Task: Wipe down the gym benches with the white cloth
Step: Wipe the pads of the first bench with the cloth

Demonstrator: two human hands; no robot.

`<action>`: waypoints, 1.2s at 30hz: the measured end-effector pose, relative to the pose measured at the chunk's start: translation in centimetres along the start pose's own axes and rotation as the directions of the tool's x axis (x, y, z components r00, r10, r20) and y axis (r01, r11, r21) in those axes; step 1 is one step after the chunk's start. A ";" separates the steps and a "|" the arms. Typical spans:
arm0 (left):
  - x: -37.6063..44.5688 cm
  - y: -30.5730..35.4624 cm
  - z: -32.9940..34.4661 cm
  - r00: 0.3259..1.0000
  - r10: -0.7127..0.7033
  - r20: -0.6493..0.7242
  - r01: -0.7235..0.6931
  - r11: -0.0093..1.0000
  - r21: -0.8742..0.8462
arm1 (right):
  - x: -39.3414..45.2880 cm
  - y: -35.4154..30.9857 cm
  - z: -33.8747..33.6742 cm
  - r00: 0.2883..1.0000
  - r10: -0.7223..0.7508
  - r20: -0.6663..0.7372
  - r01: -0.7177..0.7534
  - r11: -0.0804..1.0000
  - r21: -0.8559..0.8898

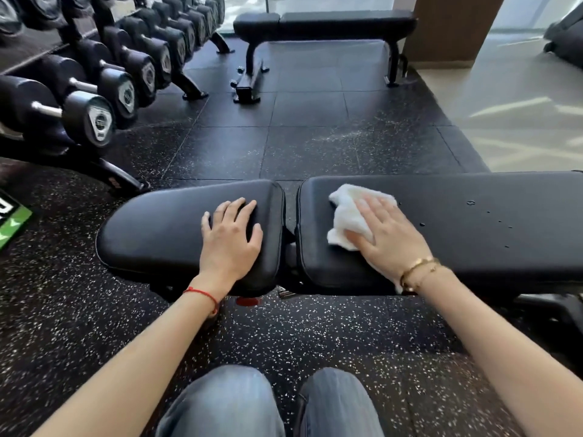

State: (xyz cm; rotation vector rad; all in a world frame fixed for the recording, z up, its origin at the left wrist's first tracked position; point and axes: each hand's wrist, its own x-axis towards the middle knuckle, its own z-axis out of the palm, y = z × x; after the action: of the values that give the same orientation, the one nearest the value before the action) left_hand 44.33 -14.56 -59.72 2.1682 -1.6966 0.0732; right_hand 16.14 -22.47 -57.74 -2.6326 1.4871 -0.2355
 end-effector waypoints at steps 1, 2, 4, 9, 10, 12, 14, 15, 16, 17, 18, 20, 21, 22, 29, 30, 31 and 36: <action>0.0 0.2 0.0 1.000 -0.008 0.001 0.008 1.000 0.006 | 1.5 0.4 -0.1 0.999 0.034 0.008 -0.034 0.999 -0.016; 0.0 0.3 0.0 1.000 -0.017 0.002 0.017 1.000 0.008 | 3.1 0.4 -0.1 0.999 0.048 0.019 -0.047 0.998 -0.035; -0.1 0.5 0.0 1.000 -0.030 -0.004 0.030 0.999 0.011 | 5.7 -0.9 0.4 0.999 0.027 0.034 -0.024 0.996 -0.081; -0.3 0.3 0.2 0.999 -0.024 -0.037 0.025 1.000 0.011 | 2.0 -3.7 1.0 0.987 -0.161 0.026 0.161 0.987 -0.019; -0.3 0.3 0.3 0.999 -0.019 -0.042 0.019 1.000 0.005 | 0.3 -3.5 0.7 0.982 -0.188 0.013 0.188 0.982 0.001; -0.3 0.2 0.4 0.999 -0.014 -0.044 0.014 1.000 -0.007 | -1.7 -2.1 0.7 0.979 -0.202 -0.009 0.202 0.979 -0.014; -0.3 0.1 0.5 0.999 -0.011 -0.044 0.010 1.000 -0.011 | -1.3 0.0 0.6 0.990 -0.141 0.002 0.141 0.990 -0.028; -0.3 0.0 0.5 0.999 -0.009 -0.046 0.008 1.000 -0.012 | -0.4 0.7 0.5 0.995 -0.097 0.005 0.097 0.995 -0.035; -0.3 0.0 0.5 0.999 -0.008 -0.048 0.007 1.000 -0.014 | 1.0 1.0 0.4 0.998 -0.059 0.008 0.059 0.997 -0.042; -0.3 0.0 0.5 0.999 -0.008 -0.050 0.007 1.000 -0.017 | 2.6 0.9 0.4 0.999 -0.034 0.012 0.034 0.998 -0.049; -0.3 -0.1 0.5 0.999 -0.006 -0.049 0.005 1.000 -0.019 | 4.1 0.4 0.4 1.000 -0.025 0.013 0.026 0.998 -0.057; -0.3 -0.1 0.4 0.999 -0.004 -0.045 0.003 1.000 -0.020 | 6.1 -1.4 0.7 0.999 -0.033 0.020 0.034 0.997 -0.073; -0.3 -0.1 0.4 0.999 -0.005 -0.043 0.004 1.000 -0.022 | 6.2 -2.3 0.9 0.998 -0.052 0.028 0.054 0.995 -0.079; -0.3 -0.1 0.4 0.999 -0.006 -0.040 0.005 1.000 -0.022 | 5.7 -3.2 1.1 0.996 -0.084 0.036 0.087 0.993 -0.083; -0.4 -0.3 0.3 1.000 -0.002 -0.016 0.002 1.000 -0.021 | -3.2 -1.1 0.9 0.973 -0.177 -0.146 0.182 0.983 0.018; -0.5 -0.2 0.4 1.000 -0.002 -0.012 0.002 1.000 -0.017 | -2.9 0.4 0.9 0.971 -0.139 -0.194 0.142 0.990 -0.001; -0.5 -0.1 0.4 1.000 -0.004 -0.007 0.004 1.000 -0.014 | -2.1 1.5 0.8 0.972 -0.087 -0.216 0.084 0.996 -0.022; -0.2 0.3 0.3 1.000 0.009 -0.022 -0.009 1.000 -0.007 | 5.2 0.5 0.7 0.994 0.083 -0.068 -0.089 0.992 -0.092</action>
State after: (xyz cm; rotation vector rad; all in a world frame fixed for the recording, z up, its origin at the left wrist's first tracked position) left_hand 43.94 -14.47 -59.97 2.1466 -1.6926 0.0921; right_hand 18.46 -27.16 -58.07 -2.6488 1.6687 -0.2501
